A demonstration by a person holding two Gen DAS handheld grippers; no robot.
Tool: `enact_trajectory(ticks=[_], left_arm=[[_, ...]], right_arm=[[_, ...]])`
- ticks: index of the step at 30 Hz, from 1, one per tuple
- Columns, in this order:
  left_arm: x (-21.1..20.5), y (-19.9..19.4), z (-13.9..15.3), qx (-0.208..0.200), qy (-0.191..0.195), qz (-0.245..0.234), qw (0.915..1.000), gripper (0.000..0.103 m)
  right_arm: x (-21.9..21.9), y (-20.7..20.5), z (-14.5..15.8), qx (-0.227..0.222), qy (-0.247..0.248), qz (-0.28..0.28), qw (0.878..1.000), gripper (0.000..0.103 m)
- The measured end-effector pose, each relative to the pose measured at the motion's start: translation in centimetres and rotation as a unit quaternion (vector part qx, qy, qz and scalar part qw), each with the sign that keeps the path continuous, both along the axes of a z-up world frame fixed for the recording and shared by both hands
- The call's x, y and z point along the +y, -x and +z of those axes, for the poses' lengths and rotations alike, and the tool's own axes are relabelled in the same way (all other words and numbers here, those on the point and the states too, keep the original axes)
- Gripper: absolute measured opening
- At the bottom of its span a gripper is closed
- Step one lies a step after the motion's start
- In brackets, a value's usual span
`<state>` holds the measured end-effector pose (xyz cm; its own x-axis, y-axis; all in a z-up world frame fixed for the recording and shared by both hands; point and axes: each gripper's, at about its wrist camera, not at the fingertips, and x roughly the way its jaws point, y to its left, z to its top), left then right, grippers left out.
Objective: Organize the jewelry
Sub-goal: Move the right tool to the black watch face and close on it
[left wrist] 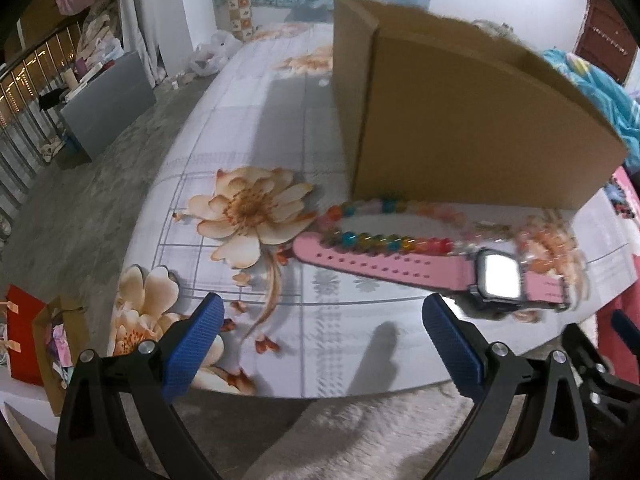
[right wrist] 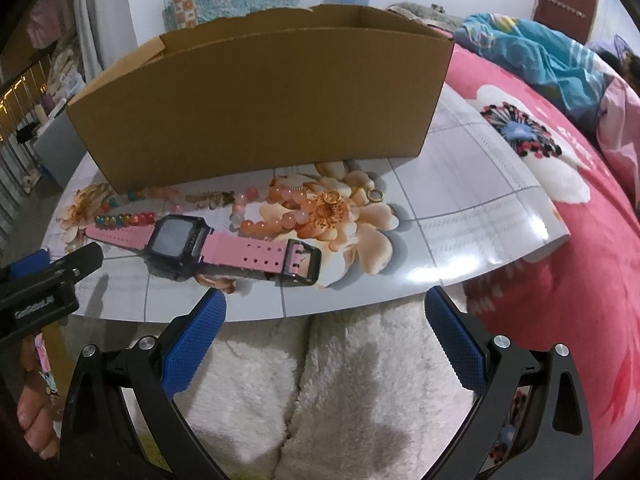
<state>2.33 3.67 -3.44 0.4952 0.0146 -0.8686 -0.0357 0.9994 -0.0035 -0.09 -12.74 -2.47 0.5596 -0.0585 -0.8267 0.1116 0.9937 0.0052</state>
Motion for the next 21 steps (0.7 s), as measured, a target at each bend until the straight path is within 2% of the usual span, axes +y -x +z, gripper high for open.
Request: enact_trajectory(ticks=[7, 18, 21], left_arm=[[0.2, -1.3, -1.2, 0.007, -0.026, -0.015, 0.9995, 0.097], [0.5, -2.4, -1.5, -0.001, -0.008, -0.024, 0.9997, 0.099], [0.5, -2.8, -1.5, 0.004, -0.009, -0.025, 0.9996, 0.099]], right_arm=[[-0.3, 0.1, -0.5, 0.001, -0.005, -0.003, 1.000, 0.095], [-1.8, -0.3, -0.9, -0.011, -0.010, -0.013, 1.000, 0.095], [-2.2, -0.1, -0.5, -0.028, -0.017, -0.007, 0.999, 0.095]])
